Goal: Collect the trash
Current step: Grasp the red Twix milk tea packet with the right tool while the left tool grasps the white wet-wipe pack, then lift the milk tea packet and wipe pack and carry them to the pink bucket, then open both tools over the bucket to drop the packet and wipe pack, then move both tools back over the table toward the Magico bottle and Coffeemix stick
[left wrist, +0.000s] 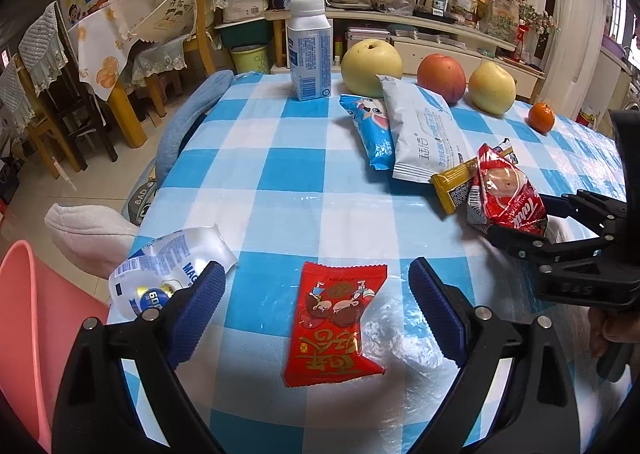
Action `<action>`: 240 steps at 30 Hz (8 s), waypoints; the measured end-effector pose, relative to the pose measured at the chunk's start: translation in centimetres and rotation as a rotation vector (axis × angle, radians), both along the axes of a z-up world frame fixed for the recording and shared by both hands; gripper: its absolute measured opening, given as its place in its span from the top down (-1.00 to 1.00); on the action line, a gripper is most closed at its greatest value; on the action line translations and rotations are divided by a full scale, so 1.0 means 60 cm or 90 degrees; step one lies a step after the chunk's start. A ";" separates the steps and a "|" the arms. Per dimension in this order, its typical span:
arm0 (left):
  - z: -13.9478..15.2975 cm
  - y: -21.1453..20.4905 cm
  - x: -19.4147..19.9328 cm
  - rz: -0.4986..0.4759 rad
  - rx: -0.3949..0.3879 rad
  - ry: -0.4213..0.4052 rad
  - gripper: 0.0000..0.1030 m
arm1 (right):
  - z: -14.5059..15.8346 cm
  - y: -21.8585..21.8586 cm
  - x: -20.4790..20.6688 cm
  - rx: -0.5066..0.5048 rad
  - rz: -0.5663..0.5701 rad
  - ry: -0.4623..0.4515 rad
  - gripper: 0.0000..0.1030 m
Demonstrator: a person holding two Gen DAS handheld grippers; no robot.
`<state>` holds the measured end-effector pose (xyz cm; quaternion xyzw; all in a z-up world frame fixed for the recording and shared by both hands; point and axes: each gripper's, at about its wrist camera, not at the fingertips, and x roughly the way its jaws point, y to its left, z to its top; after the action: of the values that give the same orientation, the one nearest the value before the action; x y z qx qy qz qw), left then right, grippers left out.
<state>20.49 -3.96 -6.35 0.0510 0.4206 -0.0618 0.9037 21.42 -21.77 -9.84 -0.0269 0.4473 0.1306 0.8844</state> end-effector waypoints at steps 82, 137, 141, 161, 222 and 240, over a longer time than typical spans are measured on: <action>0.000 -0.112 -0.016 -0.005 -0.067 0.056 -0.38 | 0.028 -0.140 -0.111 0.124 -0.048 0.035 0.08; 0.115 0.431 -0.191 0.378 -0.167 -0.144 -0.39 | 0.166 0.369 -0.189 0.162 0.175 -0.027 0.07; 0.113 0.485 -0.203 0.421 -0.195 -0.148 -0.39 | 0.182 0.450 -0.185 0.158 0.220 -0.033 0.07; 0.095 0.552 -0.206 0.489 -0.214 -0.178 -0.68 | 0.138 0.614 -0.165 0.102 0.250 -0.074 -0.75; 0.074 0.218 -0.084 0.136 -0.132 -0.134 -0.74 | 0.074 0.160 -0.231 0.150 0.036 -0.048 -0.90; -0.012 0.128 0.000 0.148 -0.046 -0.036 -0.74 | 0.080 0.020 -0.173 0.150 -0.082 -0.039 -0.90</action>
<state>20.52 3.73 -7.10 -0.0289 0.3951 0.0295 0.9177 11.03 -20.58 -5.07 0.1018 0.4022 0.1240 0.9014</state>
